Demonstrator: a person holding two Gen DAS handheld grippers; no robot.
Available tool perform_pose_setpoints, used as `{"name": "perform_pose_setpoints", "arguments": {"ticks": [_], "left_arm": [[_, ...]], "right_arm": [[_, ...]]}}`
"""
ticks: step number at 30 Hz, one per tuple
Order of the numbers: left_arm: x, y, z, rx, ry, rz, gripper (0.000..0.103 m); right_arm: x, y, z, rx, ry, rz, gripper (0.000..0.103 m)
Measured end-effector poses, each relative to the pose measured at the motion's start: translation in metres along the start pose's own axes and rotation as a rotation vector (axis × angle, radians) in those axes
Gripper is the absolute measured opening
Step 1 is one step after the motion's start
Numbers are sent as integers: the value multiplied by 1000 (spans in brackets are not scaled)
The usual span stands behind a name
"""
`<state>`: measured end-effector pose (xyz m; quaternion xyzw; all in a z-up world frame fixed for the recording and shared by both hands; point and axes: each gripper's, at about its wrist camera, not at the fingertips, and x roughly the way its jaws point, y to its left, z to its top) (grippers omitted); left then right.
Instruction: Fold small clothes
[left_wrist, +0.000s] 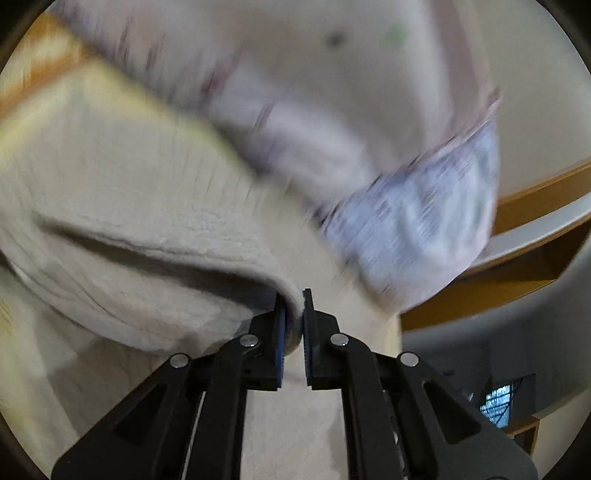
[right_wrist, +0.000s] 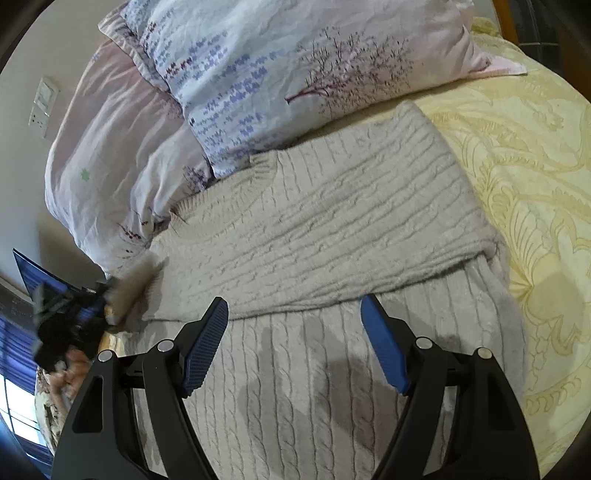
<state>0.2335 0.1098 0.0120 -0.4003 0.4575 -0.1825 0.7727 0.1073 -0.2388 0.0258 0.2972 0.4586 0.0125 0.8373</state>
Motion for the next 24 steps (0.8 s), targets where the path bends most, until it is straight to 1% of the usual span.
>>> {"name": "perform_pose_setpoints", "arguments": {"ticks": [1, 3, 5, 6, 7, 9, 12, 15, 17, 18, 20, 22, 24], "left_arm": [[8, 6, -5, -15, 17, 14, 9], [15, 10, -15, -8, 39, 47, 10], [10, 13, -18, -11, 36, 42, 11], [5, 15, -16, -26, 32, 28, 17], [0, 16, -14, -37, 22, 24, 25], [-11, 18, -9, -59, -20, 29, 31], [-25, 29, 1, -129, -59, 13, 32], [-34, 43, 12, -201, -106, 20, 31], [-36, 46, 17, -227, -132, 12, 20], [-34, 42, 19, -222, -144, 8, 13], [-29, 27, 23, -177, -158, -3, 9], [-20, 7, 23, -117, -158, -24, 8], [-8, -22, 19, -30, -147, -43, 8]], "right_arm": [[1, 1, 0, -4, 5, -2, 76], [1, 3, 0, -19, 8, -1, 76], [1, 5, 1, -28, 5, 1, 76], [2, 6, 1, -29, 5, 4, 76], [2, 6, 1, -29, 4, 7, 76], [5, 8, 2, -30, 7, 15, 76], [7, 8, 2, -32, 13, 20, 76], [8, 9, 1, -40, 21, 19, 76], [5, 6, 2, -40, 13, 19, 76], [4, 5, 2, -36, 10, 18, 76], [2, 2, 3, -29, 6, 20, 76], [0, 1, 3, -29, 4, 21, 76], [-2, 0, 2, -32, 1, 17, 76]]}}
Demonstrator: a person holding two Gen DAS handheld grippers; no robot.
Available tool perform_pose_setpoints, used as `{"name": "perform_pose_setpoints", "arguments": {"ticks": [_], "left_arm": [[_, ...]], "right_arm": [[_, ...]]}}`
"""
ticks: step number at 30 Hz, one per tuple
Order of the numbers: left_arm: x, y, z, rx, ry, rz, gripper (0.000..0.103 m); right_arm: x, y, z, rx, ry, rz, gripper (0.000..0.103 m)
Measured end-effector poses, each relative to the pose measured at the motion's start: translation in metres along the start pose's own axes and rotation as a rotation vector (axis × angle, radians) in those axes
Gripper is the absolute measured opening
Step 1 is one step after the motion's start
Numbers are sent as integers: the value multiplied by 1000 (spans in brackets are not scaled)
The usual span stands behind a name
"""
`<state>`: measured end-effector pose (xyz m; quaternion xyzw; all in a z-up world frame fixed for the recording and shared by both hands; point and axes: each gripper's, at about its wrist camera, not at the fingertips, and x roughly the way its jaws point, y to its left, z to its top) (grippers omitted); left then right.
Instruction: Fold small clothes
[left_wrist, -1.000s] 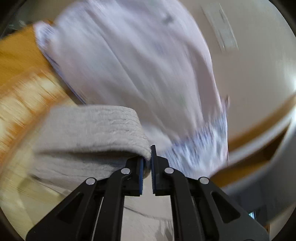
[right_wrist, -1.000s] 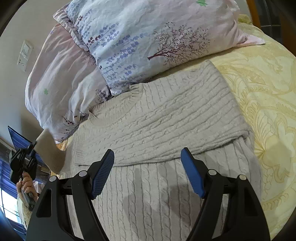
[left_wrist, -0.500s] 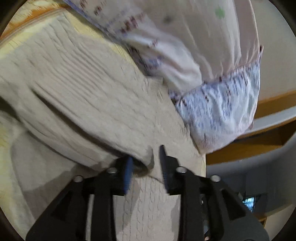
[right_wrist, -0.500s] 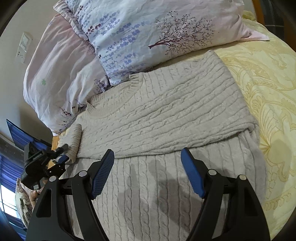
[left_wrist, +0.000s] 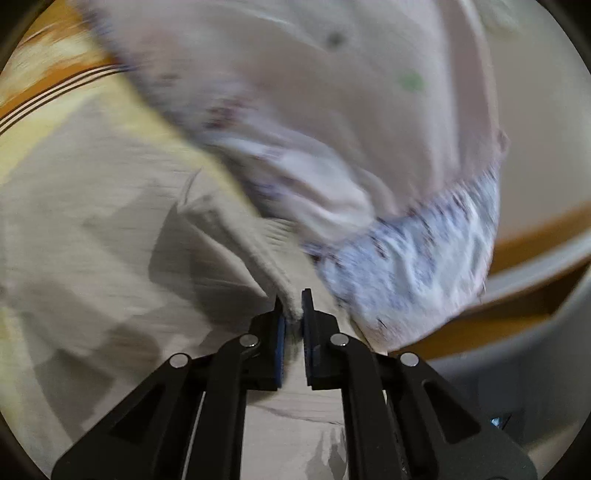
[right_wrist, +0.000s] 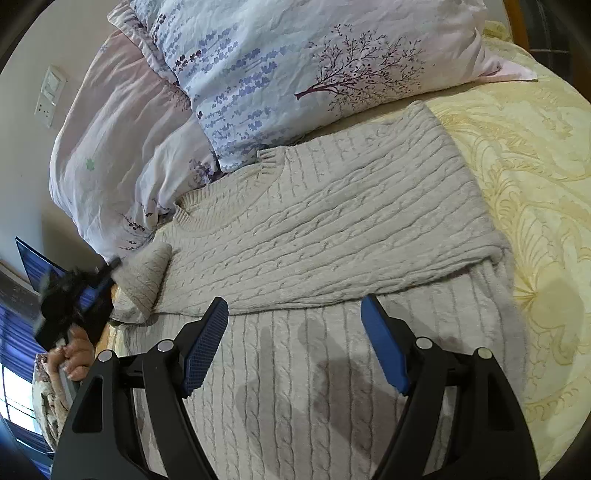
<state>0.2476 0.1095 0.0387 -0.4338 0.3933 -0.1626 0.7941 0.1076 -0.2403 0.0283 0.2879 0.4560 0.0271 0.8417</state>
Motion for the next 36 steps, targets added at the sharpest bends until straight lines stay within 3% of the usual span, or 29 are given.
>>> {"name": "perform_pose_setpoints", "arguments": {"ticks": [5, 8, 11, 12, 13, 15, 17, 19, 23, 26, 28, 30, 32, 34, 36], "left_arm": [[53, -58, -37, 226, 121, 32, 10], [97, -71, -69, 326, 292, 75, 16], [119, -74, -90, 369, 455, 49, 38], [116, -77, -97, 399, 473, 41, 54], [107, -79, -100, 433, 470, 28, 66], [82, -83, -97, 490, 430, 13, 73], [47, -78, -82, 502, 368, 10, 74], [19, -68, -65, 494, 297, 55, 75], [-44, -36, -23, 533, 76, 321, 75], [-77, -9, -3, 538, -17, 489, 74], [-92, 14, 6, 518, -35, 585, 74], [-96, 28, 11, 511, -22, 631, 74], [-99, 38, 8, 523, -4, 674, 74], [-95, 42, 2, 560, 11, 723, 74], [-96, 45, -3, 596, 17, 758, 74]], "right_arm": [[-4, -6, -1, 5, -10, -9, 76], [-5, -10, -1, 15, -10, -24, 76], [-6, -13, -1, 25, -7, -36, 76], [-7, -12, 0, 20, -8, -37, 76], [-9, -10, 1, 13, -12, -37, 76], [-14, -1, 5, -16, -23, -27, 76], [-15, 3, 7, -30, -27, -9, 75], [-14, 12, 11, -48, -23, 20, 70], [10, 26, 22, -53, 37, 78, 62], [40, 20, 31, 47, 120, 144, 51], [46, 19, 31, 59, 130, 146, 50], [55, 19, 32, 71, 142, 155, 49], [59, 20, 31, 77, 144, 164, 41], [61, 23, 30, 78, 152, 205, 26], [66, 27, 30, 84, 162, 233, 24]]}}
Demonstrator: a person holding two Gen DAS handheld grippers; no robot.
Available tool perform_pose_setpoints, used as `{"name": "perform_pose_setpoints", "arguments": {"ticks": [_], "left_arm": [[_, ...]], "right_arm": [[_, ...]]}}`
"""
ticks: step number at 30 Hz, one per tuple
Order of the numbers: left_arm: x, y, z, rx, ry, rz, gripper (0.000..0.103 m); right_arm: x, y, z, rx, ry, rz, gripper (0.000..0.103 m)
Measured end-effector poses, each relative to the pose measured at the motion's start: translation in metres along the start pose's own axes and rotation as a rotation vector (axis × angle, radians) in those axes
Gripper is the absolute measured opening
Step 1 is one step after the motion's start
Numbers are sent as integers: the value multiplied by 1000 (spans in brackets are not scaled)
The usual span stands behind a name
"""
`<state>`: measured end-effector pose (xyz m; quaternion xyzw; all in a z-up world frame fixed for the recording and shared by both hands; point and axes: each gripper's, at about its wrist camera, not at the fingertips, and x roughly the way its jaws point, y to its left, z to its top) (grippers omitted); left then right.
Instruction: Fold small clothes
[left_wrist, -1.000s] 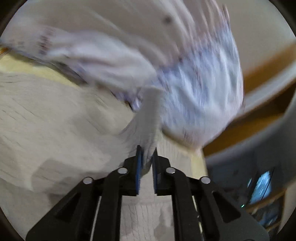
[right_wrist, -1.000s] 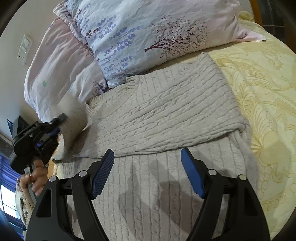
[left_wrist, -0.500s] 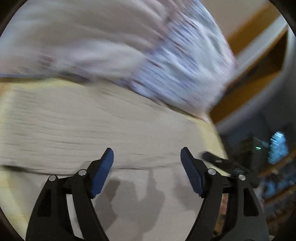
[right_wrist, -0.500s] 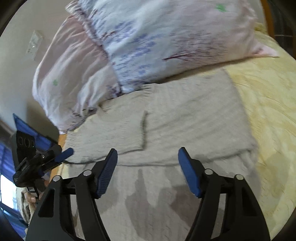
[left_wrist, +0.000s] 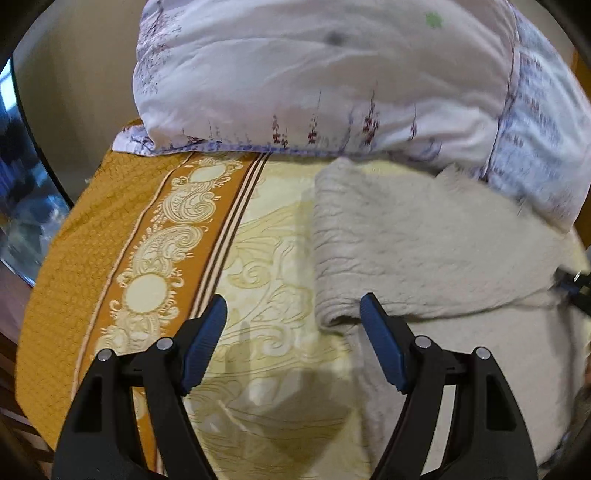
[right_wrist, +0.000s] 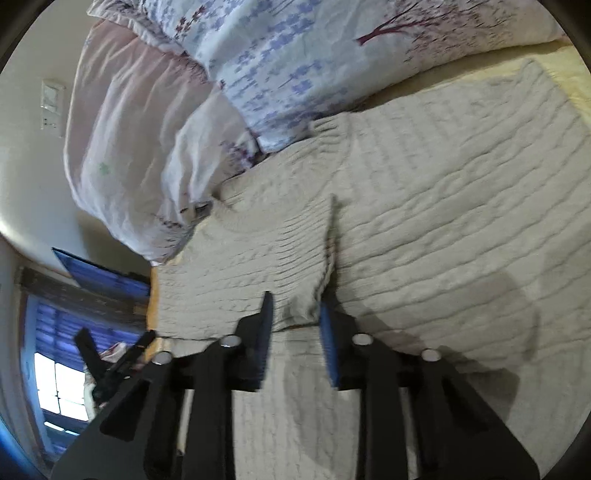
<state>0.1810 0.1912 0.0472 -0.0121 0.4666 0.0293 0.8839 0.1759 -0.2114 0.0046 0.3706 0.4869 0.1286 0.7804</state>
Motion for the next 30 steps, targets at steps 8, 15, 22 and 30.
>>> {"name": "perform_pose_setpoints", "arguments": {"ticks": [8, 15, 22, 30], "left_arm": [[4, -9, -3, 28, -7, 27, 75], [6, -22, -6, 51, 0, -7, 77], [5, -26, -9, 55, 6, -40, 77], [-1, -29, -14, 63, -6, -78, 77]], "right_arm": [[-7, 18, 5, -85, -113, -45, 7], [-60, 12, -2, -105, -280, -180, 7], [-37, -13, -12, -61, -171, -314, 9], [-45, -25, 4, -14, -202, -214, 25]]}}
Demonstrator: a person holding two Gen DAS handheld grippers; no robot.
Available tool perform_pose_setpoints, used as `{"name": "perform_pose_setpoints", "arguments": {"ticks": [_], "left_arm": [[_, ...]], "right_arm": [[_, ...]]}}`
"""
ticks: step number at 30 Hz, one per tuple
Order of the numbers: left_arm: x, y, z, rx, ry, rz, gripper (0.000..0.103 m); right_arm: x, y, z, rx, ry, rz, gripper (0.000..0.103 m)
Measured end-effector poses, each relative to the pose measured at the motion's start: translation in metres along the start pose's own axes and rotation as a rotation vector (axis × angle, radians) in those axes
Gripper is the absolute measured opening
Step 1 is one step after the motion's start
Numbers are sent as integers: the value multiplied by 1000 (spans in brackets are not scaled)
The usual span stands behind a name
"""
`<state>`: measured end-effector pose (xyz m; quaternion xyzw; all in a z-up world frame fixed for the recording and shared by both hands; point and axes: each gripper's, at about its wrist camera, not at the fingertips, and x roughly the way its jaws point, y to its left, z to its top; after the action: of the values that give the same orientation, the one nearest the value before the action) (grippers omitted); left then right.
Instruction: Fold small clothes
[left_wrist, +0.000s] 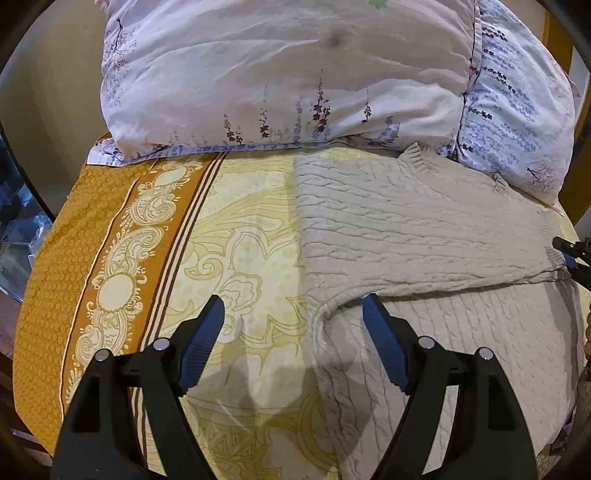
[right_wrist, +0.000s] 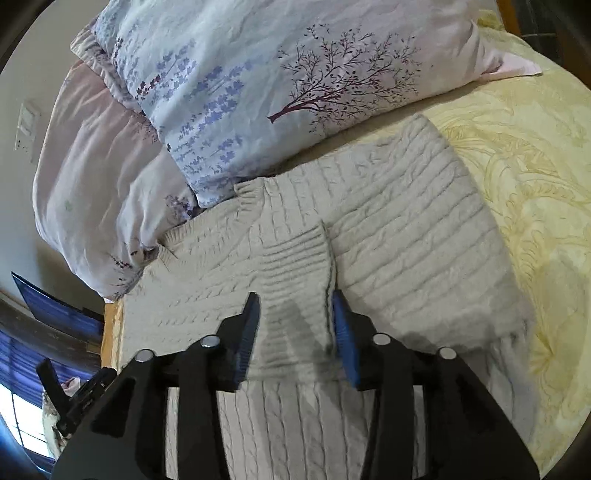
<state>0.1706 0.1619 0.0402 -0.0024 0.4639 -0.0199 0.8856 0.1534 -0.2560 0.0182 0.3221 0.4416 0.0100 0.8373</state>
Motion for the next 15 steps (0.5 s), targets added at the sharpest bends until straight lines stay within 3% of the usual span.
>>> {"name": "perform_pose_setpoints", "arguments": {"ticks": [1, 2, 7, 12, 15], "left_arm": [[1, -1, 0, 0, 2, -3, 77], [1, -1, -1, -2, 5, -3, 77], [2, 0, -5, -19, 15, -49, 77], [-4, 2, -15, -44, 11, -130, 77], [-12, 2, -26, -53, 0, -178, 77]], "right_arm": [[1, 5, 1, -45, -17, 2, 11], [0, 11, 1, -92, -36, -29, 9], [-11, 13, 6, -144, -126, -76, 7], [-10, -2, 4, -105, -93, -161, 10], [-23, -4, -7, -97, -97, -76, 22]]}}
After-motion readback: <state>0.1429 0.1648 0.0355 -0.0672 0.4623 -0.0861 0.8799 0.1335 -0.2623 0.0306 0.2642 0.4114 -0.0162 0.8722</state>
